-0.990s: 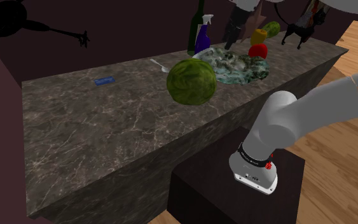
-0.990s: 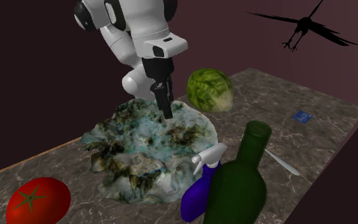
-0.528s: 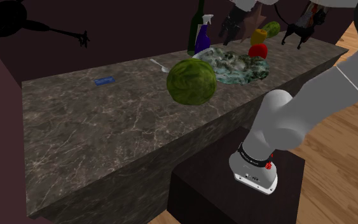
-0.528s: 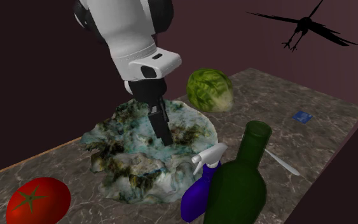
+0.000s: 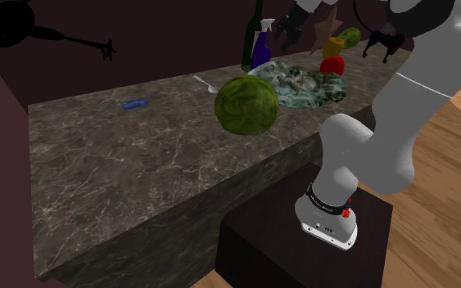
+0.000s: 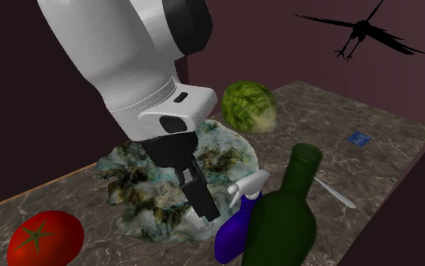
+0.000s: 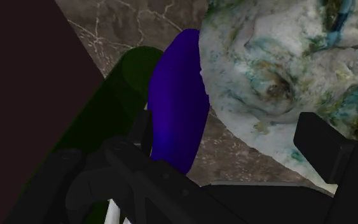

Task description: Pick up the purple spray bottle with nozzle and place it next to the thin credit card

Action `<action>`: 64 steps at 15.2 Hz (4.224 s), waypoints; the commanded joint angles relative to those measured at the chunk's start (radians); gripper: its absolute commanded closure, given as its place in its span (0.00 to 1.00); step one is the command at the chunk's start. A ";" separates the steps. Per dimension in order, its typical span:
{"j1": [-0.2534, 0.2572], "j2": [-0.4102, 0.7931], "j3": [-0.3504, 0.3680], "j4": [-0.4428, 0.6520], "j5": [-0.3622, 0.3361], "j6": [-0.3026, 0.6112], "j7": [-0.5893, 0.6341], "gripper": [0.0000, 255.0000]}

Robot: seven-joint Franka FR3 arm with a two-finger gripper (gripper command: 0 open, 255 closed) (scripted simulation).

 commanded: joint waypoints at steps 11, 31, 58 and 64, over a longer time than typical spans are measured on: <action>0.324 -0.213 -0.212 0.099 -0.177 0.062 0.031 0.00; 0.329 -0.207 -0.208 0.136 -0.173 0.024 0.038 1.00; 0.301 0.068 0.038 0.025 0.032 0.080 0.244 1.00; 0.443 0.092 0.021 0.014 0.021 0.129 0.368 1.00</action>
